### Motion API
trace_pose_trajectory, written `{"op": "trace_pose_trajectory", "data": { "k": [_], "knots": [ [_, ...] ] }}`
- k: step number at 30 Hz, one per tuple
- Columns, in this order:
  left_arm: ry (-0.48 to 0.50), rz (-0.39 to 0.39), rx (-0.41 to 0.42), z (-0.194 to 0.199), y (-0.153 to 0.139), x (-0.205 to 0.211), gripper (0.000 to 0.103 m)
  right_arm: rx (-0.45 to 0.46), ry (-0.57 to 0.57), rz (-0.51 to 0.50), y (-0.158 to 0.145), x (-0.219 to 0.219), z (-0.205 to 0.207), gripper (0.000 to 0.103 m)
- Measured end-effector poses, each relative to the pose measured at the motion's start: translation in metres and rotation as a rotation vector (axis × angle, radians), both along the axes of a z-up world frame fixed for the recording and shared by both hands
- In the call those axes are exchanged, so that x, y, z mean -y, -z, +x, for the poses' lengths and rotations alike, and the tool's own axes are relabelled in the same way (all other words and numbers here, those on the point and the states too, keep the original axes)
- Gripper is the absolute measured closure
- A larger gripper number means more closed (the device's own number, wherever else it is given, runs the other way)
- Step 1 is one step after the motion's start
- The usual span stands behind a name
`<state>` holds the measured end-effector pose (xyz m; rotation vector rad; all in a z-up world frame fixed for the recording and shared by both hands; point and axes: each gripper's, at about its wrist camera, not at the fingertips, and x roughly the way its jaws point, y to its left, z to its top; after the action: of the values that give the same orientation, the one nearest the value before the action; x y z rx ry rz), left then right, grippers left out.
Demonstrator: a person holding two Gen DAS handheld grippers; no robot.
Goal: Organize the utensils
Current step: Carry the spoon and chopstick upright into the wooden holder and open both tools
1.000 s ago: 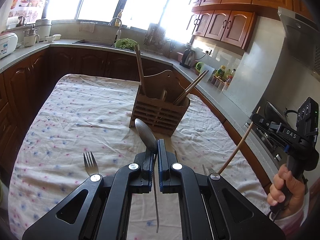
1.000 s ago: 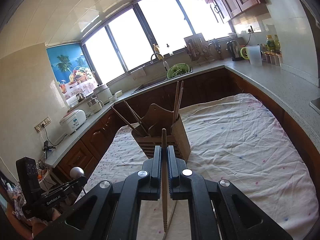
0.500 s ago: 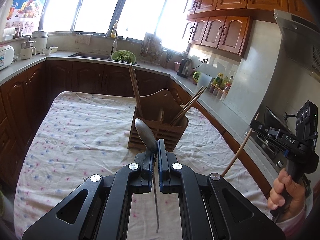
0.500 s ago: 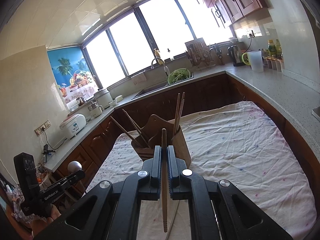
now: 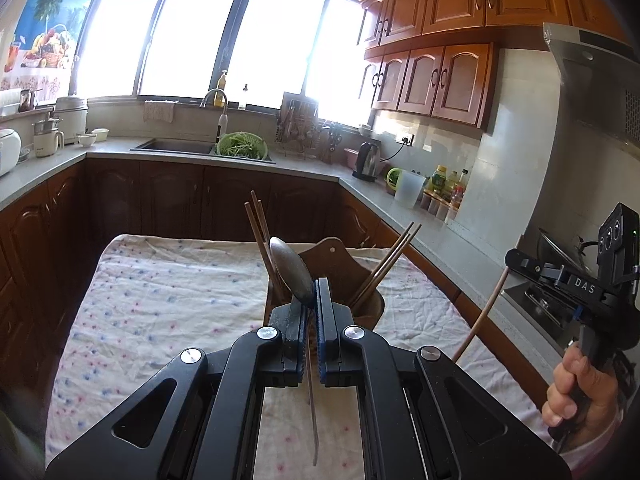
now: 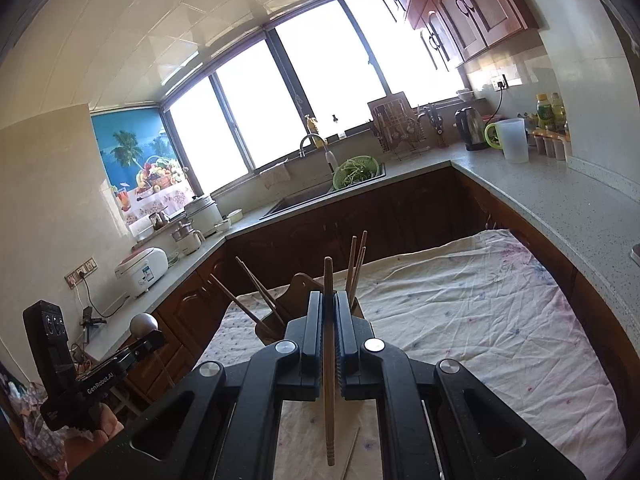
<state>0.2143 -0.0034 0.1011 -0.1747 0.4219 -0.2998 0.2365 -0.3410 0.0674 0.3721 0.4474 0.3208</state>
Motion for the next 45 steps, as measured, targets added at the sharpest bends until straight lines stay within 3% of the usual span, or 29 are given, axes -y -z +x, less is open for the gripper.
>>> {"op": "trace_pose_trajectory", "data": {
  "k": [22,33,45],
  "knots": [
    [-0.067,-0.029,0.228,0.08,-0.044,0.007,0.1,0.151,0.023,-0.02,-0.05,-0.021,0.077,0.098],
    [-0.076,-0.013,0.204,0.122,-0.013,0.028,0.1,0.161,0.035,-0.016,-0.032,-0.024,0.105,0.098],
    [-0.086,0.014,0.18,0.126,0.026,0.04,0.1,0.117,0.035,-0.026,0.009,-0.032,0.107,0.098]
  ]
}}
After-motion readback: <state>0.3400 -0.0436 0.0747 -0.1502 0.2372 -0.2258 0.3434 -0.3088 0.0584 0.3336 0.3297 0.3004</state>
